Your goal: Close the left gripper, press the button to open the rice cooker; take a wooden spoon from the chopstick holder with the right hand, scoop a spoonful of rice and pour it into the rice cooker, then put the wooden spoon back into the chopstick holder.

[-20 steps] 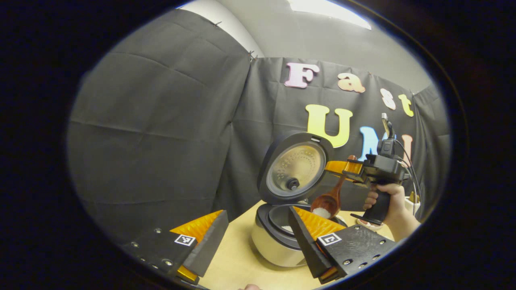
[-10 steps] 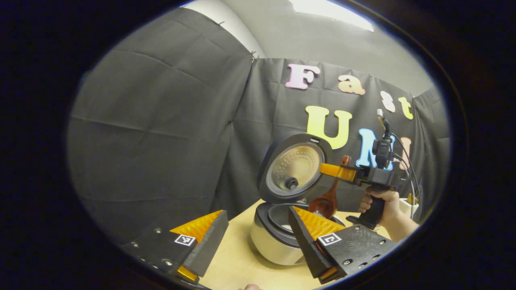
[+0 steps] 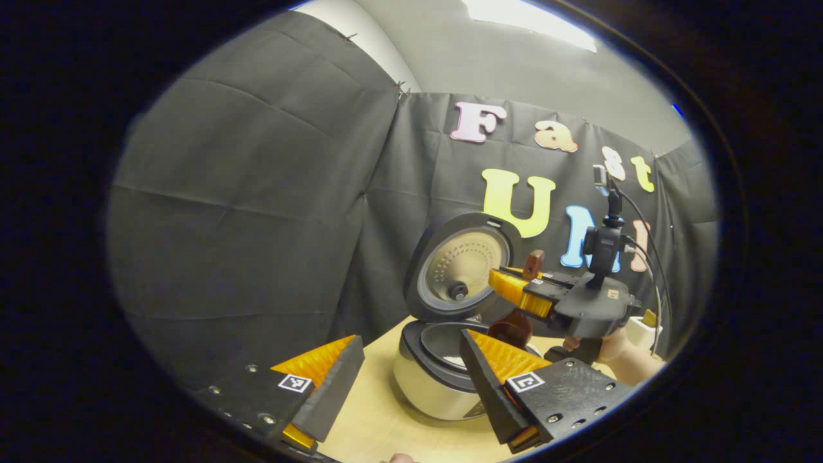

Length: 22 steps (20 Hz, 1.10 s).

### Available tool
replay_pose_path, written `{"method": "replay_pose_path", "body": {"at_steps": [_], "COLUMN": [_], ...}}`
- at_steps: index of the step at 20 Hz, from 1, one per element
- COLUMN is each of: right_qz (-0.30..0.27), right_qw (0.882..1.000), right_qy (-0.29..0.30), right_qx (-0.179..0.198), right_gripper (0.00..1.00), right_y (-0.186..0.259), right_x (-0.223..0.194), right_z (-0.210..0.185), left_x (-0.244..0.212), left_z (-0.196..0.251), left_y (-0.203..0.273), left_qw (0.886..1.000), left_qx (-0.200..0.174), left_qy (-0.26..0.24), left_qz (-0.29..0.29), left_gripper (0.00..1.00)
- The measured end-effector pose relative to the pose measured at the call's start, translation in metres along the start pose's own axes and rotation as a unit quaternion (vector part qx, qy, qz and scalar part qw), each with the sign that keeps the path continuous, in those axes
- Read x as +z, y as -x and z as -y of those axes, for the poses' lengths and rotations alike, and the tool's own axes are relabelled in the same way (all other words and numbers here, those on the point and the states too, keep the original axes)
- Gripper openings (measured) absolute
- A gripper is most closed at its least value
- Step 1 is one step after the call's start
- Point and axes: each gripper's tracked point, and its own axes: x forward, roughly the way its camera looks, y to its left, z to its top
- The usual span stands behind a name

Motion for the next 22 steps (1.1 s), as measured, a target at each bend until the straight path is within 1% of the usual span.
{"method": "replay_pose_path", "body": {"at_steps": [1, 2, 3, 4, 7, 8, 9, 10, 11, 12, 13, 14, 15, 16, 19, 20, 22], "right_qz": [0.001, 0.001, 0.002, 0.004, 0.011, 0.016, 0.021, 0.025, 0.033, 0.042, 0.051, 0.061, 0.072, 0.081, 0.12, 0.127, 0.127], "right_qw": [1.0, 0.999, 0.999, 0.999, 1.0, 1.0, 0.999, 0.998, 0.996, 0.993, 0.99, 0.985, 0.981, 0.976, 0.968, 0.966, 0.961], "right_qy": [0.023, 0.034, 0.037, 0.033, 0.011, -0.003, -0.022, -0.045, -0.071, -0.098, -0.124, -0.149, -0.169, -0.183, -0.187, -0.182, -0.177], "right_qx": [-0.001, -0.003, -0.003, -0.003, -0.019, -0.026, -0.031, -0.035, -0.041, -0.048, -0.054, -0.062, -0.07, -0.08, -0.116, -0.136, -0.169], "right_gripper": [0.21, 0.17, 0.21, 0.21, 0.21, 0.21, 0.21, 0.18, 0.21, 0.21, 0.21, 0.21, 0.21, 0.18, 0.17, 0.21, 0.21], "right_y": [0.004, 0.008, 0.006, 0.008, 0.024, 0.032, 0.038, 0.047, 0.059, 0.071, 0.083, 0.097, 0.112, 0.128, 0.177, 0.196, 0.228], "right_x": [0.001, 0.002, 0.003, 0.005, 0.015, 0.02, 0.025, 0.029, 0.035, 0.041, 0.046, 0.052, 0.058, 0.062, 0.083, 0.086, 0.083], "right_z": [-0.004, -0.006, -0.007, -0.006, 0.007, 0.014, 0.023, 0.031, 0.04, 0.05, 0.058, 0.066, 0.075, 0.085, 0.115, 0.129, 0.15], "left_x": [0.002, 0.002, 0.003, 0.003, 0.004, 0.006, 0.008, 0.01, 0.01, 0.011, 0.014, 0.014, 0.012, 0.012, 0.01, 0.008, 0.006], "left_z": [0.001, 0.002, 0.004, 0.006, 0.015, 0.018, 0.02, 0.024, 0.029, 0.034, 0.039, 0.042, 0.045, 0.049, 0.066, 0.072, 0.087], "left_y": [0.002, 0.003, 0.004, 0.005, 0.008, 0.008, 0.009, 0.009, 0.01, 0.011, 0.011, 0.01, 0.009, 0.008, 0.008, 0.008, 0.007], "left_qw": [1.0, 1.0, 1.0, 1.0, 1.0, 1.0, 1.0, 1.0, 1.0, 1.0, 1.0, 1.0, 0.999, 0.999, 0.999, 0.999, 0.998], "left_qx": [0.0, 0.001, 0.0, -0.002, -0.007, -0.007, -0.008, -0.01, -0.013, -0.017, -0.021, -0.022, -0.022, -0.022, -0.034, -0.04, -0.051], "left_qy": [0.0, 0.0, 0.0, 0.001, -0.001, -0.002, -0.004, -0.005, -0.006, -0.007, -0.009, -0.012, -0.017, -0.021, -0.025, -0.025, -0.03], "left_qz": [0.002, 0.003, 0.003, 0.003, 0.005, 0.006, 0.008, 0.01, 0.013, 0.015, 0.017, 0.018, 0.019, 0.019, 0.019, 0.017, 0.017], "left_gripper": [0.94, 0.94, 0.92, 0.94, 0.94, 0.94, 0.92, 0.92, 0.94, 0.92, 0.94, 0.92, 0.92, 0.92, 0.92, 0.92, 0.92]}}
